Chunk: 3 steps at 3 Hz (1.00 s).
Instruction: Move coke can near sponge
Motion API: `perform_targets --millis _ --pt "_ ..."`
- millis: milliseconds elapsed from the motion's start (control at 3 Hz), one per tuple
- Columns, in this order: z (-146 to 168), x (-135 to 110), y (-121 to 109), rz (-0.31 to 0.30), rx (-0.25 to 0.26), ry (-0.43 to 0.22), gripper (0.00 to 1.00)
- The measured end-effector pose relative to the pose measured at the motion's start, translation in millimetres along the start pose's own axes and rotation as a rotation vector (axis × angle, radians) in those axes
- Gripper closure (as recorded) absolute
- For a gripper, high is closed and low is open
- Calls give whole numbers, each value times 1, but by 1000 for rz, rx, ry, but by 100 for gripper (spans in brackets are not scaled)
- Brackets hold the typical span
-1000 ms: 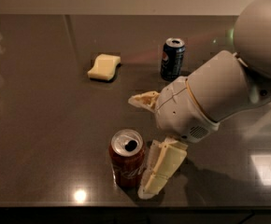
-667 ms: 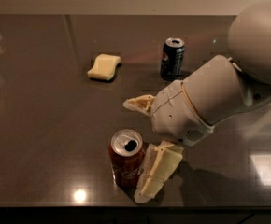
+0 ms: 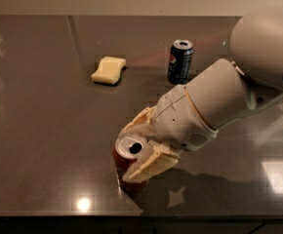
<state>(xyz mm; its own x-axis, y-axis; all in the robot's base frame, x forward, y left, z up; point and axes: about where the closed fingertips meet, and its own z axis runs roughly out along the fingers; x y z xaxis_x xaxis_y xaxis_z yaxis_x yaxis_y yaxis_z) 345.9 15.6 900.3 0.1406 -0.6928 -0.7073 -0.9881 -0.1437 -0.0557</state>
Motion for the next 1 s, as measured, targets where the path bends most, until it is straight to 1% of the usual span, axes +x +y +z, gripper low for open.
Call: perform_targets --millis 333,667,1000 --pt "-2 -2 -4 10 -8 2 65" --pt "-11 -3 -28 39 16 29 88" --pt "-22 2 -66 89 52 43 100"
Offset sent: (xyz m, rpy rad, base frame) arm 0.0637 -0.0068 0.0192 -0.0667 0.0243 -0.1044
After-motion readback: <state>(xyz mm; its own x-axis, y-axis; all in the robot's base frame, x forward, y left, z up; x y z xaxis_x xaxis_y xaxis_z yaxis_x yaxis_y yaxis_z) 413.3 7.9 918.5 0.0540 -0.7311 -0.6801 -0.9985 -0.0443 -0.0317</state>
